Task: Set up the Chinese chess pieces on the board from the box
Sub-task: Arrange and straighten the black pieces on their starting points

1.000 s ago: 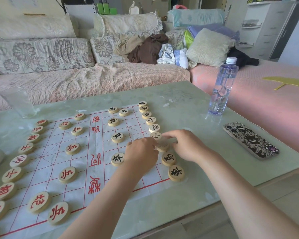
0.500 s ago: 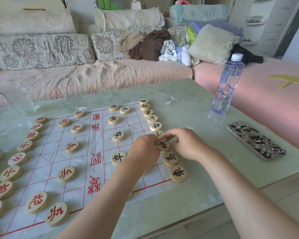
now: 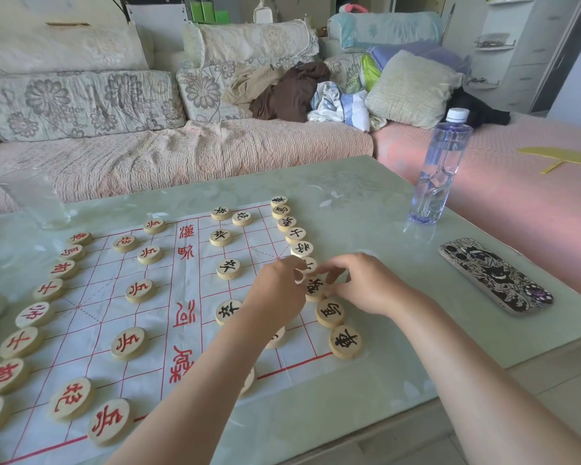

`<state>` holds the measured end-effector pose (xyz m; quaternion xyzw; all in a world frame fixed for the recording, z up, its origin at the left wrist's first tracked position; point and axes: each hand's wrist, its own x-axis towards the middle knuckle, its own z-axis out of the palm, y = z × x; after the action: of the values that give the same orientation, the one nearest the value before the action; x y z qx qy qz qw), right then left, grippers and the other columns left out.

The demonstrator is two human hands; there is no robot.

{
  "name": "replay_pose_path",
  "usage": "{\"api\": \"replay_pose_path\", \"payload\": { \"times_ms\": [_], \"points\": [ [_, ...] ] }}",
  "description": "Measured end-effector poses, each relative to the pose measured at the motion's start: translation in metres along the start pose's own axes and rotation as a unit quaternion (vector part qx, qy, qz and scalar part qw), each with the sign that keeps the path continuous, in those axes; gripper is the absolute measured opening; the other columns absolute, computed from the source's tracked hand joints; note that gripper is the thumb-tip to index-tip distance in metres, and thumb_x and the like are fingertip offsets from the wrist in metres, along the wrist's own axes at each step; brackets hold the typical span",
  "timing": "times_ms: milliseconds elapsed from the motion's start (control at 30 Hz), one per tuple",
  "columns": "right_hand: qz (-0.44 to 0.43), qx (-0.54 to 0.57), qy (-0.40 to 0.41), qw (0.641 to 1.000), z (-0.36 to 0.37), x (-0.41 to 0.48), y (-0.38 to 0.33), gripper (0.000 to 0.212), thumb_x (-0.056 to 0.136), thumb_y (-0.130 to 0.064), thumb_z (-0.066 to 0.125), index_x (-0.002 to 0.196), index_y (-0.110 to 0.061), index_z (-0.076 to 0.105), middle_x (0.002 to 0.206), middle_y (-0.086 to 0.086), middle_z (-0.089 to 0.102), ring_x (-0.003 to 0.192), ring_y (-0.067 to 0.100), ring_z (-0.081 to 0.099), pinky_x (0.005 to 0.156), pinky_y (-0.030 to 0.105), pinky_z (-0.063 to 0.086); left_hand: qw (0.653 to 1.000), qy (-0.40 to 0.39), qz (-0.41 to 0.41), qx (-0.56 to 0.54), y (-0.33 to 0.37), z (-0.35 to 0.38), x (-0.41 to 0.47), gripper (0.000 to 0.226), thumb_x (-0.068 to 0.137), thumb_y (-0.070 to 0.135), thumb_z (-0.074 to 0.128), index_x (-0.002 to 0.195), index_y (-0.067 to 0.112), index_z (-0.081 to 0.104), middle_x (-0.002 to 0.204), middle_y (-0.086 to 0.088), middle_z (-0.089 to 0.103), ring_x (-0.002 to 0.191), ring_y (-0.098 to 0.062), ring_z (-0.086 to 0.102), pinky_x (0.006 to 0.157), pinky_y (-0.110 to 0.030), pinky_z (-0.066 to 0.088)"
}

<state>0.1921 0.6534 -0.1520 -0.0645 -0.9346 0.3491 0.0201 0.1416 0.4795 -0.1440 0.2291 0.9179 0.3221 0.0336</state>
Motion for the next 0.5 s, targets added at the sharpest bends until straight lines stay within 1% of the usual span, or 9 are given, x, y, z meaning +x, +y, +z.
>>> {"api": "replay_pose_path", "payload": {
  "times_ms": [100, 200, 233, 267, 333, 400, 467, 500],
  "points": [
    [-0.003, 0.016, 0.006, 1.0, -0.0008, -0.0013, 0.0001, 0.024, 0.088, -0.033, 0.072, 0.111, -0.041, 0.07, 0.097, -0.02, 0.066, 0.066, -0.006, 0.054, 0.074, 0.022, 0.045, 1.0, 0.0, -0.01, 0.018, -0.0052, -0.0005, -0.0008, 0.031, 0.088, 0.01, 0.057, 0.117, 0.02, 0.062, 0.106, 0.005, 0.065, 0.095, -0.015, 0.062, 0.08, -0.026, 0.05],
    [-0.008, 0.021, 0.007, 1.0, 0.0019, -0.001, 0.0, 0.029, 0.088, -0.027, 0.073, 0.113, -0.04, 0.072, 0.104, -0.022, 0.068, 0.064, -0.019, 0.051, 0.07, 0.016, 0.039, 1.0, -0.012, 0.003, 0.023, -0.0065, 0.0013, -0.0015, 0.021, 0.089, 0.015, 0.058, 0.107, 0.02, 0.067, 0.1, 0.003, 0.069, 0.091, -0.016, 0.064, 0.081, -0.03, 0.054],
    [-0.006, 0.017, 0.007, 1.0, 0.0026, -0.0006, 0.0, 0.031, 0.086, -0.025, 0.074, 0.113, -0.041, 0.072, 0.105, -0.022, 0.068, 0.063, -0.022, 0.05, 0.068, 0.014, 0.038, 1.0, -0.017, 0.013, 0.019, -0.0055, 0.0019, -0.0016, 0.019, 0.09, 0.016, 0.058, 0.105, 0.02, 0.068, 0.099, 0.003, 0.07, 0.09, -0.016, 0.064, 0.082, -0.031, 0.055],
    [-0.003, 0.013, 0.006, 1.0, 0.0029, 0.0003, 0.0002, 0.033, 0.085, -0.025, 0.076, 0.113, -0.042, 0.072, 0.103, -0.023, 0.068, 0.063, -0.021, 0.05, 0.067, 0.015, 0.039, 0.999, -0.021, 0.023, 0.017, -0.0044, 0.0022, -0.0013, 0.019, 0.09, 0.017, 0.058, 0.106, 0.02, 0.069, 0.099, 0.003, 0.07, 0.091, -0.015, 0.065, 0.083, -0.031, 0.055],
    [0.002, 0.004, 0.002, 1.0, 0.002, 0.0009, 0.0011, 0.037, 0.08, -0.029, 0.08, 0.112, -0.045, 0.07, 0.098, -0.023, 0.068, 0.062, -0.011, 0.053, 0.069, 0.021, 0.044, 0.999, -0.019, 0.028, 0.011, -0.0033, 0.001, 0.0, 0.022, 0.091, 0.016, 0.059, 0.11, 0.02, 0.067, 0.103, 0.004, 0.07, 0.094, -0.013, 0.064, 0.084, -0.028, 0.053],
    [0.008, 0.002, -0.001, 1.0, -0.0002, 0.0, 0.0017, 0.038, 0.079, -0.033, 0.081, 0.112, -0.049, 0.07, 0.096, -0.022, 0.067, 0.066, -0.004, 0.054, 0.074, 0.026, 0.049, 1.0, -0.012, 0.017, 0.01, -0.0046, -0.0014, 0.0012, 0.028, 0.089, 0.011, 0.058, 0.114, 0.02, 0.065, 0.107, 0.005, 0.067, 0.098, -0.014, 0.063, 0.086, -0.028, 0.052],
    [0.005, 0.011, 0.002, 1.0, -0.0008, -0.0003, 0.0022, 0.035, 0.081, -0.033, 0.078, 0.111, -0.048, 0.07, 0.098, -0.022, 0.067, 0.069, -0.005, 0.055, 0.076, 0.025, 0.048, 1.0, -0.011, 0.006, 0.017, -0.0075, -0.0028, 0.0011, 0.031, 0.087, 0.007, 0.056, 0.114, 0.02, 0.064, 0.105, 0.006, 0.066, 0.096, -0.014, 0.062, 0.085, -0.028, 0.052],
    [0.001, 0.016, 0.004, 1.0, -0.0002, -0.0002, 0.0022, 0.034, 0.082, -0.032, 0.077, 0.111, -0.047, 0.071, 0.1, -0.023, 0.067, 0.068, -0.008, 0.054, 0.075, 0.023, 0.046, 1.0, -0.015, 0.006, 0.018, -0.0087, -0.0026, 0.0006, 0.03, 0.086, 0.007, 0.057, 0.112, 0.021, 0.065, 0.103, 0.006, 0.066, 0.094, -0.013, 0.062, 0.083, -0.025, 0.052]
  ]
}}
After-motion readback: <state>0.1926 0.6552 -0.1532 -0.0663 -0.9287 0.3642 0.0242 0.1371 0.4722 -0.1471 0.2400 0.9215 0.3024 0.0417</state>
